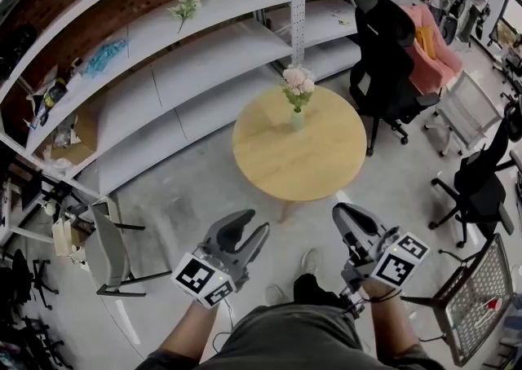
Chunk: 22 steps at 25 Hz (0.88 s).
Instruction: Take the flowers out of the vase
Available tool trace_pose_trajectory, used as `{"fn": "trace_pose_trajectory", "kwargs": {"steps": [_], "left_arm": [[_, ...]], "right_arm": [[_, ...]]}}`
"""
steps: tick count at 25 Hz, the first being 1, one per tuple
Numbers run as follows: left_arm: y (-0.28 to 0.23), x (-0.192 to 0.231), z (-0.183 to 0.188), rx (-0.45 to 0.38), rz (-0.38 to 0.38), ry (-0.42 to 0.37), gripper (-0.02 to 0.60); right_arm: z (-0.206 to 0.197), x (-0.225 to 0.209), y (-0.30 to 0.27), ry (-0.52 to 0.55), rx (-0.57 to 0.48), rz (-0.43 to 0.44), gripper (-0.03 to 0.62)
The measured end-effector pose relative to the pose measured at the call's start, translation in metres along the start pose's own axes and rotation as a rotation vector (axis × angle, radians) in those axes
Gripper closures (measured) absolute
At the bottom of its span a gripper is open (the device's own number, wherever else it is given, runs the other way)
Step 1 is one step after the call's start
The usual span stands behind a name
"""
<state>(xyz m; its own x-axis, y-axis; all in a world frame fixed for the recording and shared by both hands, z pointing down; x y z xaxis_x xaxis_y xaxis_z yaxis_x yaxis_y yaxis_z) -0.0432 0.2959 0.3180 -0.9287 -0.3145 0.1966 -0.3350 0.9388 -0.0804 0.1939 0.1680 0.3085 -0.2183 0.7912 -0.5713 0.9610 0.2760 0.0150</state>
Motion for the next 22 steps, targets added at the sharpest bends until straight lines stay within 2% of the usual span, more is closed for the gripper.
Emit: {"fn": "trace_pose_trajectory", "kwargs": {"steps": [11, 16, 22], "left_arm": [[-0.114, 0.036, 0.012, 0.039, 0.106, 0.002, 0.445], [-0.145, 0.046, 0.011, 0.045, 0.154, 0.009, 0.457], [-0.165, 0.067, 0.012, 0.053, 0.178, 0.025, 0.466]], "right_arm": [[0.064, -0.116, -0.053, -0.005, 0.088, 0.087, 0.562], [0.078, -0.156, -0.068, 0.000, 0.129, 0.110, 0.562], [0.082, -0.184, -0.097, -0.003, 0.177, 0.099, 0.559]]}}
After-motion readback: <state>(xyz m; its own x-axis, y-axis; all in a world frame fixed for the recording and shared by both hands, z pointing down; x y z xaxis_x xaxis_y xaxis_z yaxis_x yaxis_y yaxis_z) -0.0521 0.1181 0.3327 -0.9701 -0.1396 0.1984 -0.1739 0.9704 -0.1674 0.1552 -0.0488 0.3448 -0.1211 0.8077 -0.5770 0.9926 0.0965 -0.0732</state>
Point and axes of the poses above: the fingertips, and each gripper's own axes: y backward along the fingers, x to its left, z out of its top, the point moved 8 cm from there along y, backward along the fingers, and after that the axes turned 3 degrees about z, right-handed, at the moved point
